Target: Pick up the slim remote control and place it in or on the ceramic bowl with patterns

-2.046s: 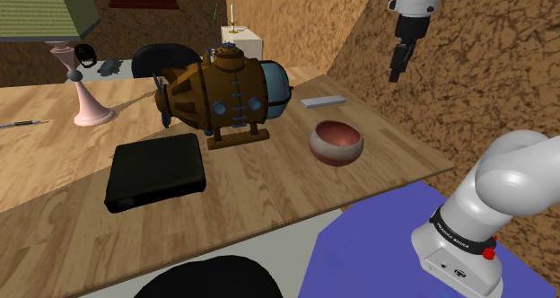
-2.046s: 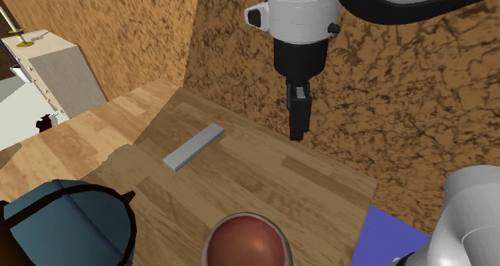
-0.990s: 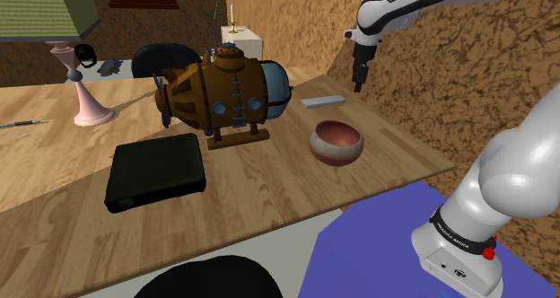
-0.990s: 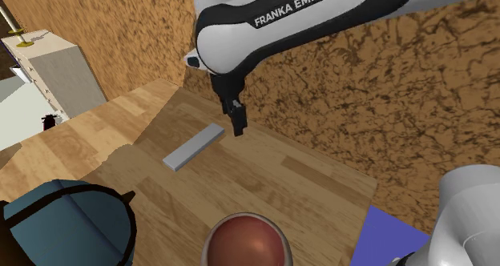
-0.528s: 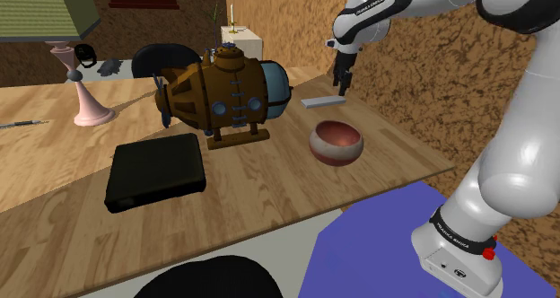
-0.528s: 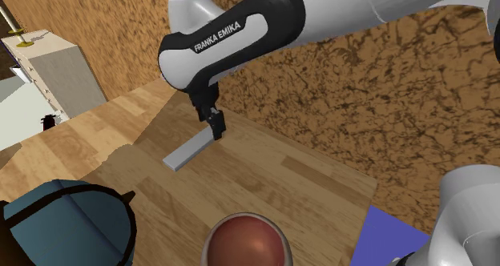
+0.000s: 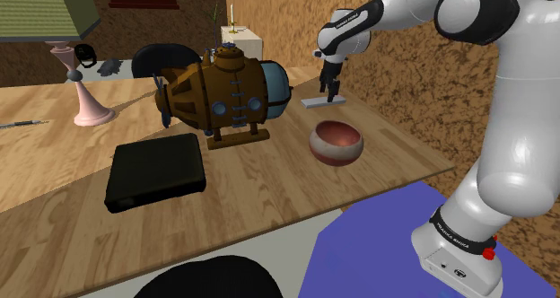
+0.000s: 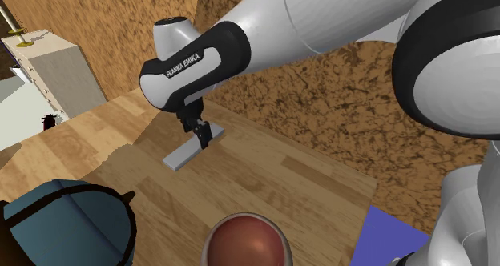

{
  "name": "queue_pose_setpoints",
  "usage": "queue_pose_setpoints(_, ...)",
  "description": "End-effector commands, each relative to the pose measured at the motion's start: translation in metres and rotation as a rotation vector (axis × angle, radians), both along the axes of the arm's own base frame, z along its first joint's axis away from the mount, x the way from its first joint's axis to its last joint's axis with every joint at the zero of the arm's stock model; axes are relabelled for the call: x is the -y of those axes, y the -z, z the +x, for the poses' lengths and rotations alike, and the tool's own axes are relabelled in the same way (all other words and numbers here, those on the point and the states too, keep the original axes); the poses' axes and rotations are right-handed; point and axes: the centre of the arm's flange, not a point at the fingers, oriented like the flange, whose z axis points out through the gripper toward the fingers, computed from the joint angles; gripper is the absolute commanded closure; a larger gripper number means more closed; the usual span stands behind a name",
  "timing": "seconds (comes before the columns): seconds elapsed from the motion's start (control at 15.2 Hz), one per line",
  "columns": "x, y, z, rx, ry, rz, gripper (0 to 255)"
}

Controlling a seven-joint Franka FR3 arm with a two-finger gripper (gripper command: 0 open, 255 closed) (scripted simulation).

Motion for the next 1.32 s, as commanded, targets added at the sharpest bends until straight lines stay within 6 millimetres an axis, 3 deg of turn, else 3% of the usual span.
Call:
queue_pose_setpoints(0.0,0.001,0.011,0.001,0.001,-0.001,0.0,0)
queue_pose_setpoints(0.2,0.001,0.025,0.001,0.001,-0.001,0.0,0)
queue_pose_setpoints(0.66,0.001,0.025,0.001,0.001,-0.001,0.0,0)
queue_pose_setpoints(0.73,0.001,0.025,0.001,0.001,-0.001,0.0,255)
queue_pose_setpoints(1.25,0.002,0.025,0.001,0.001,-0.001,0.0,255)
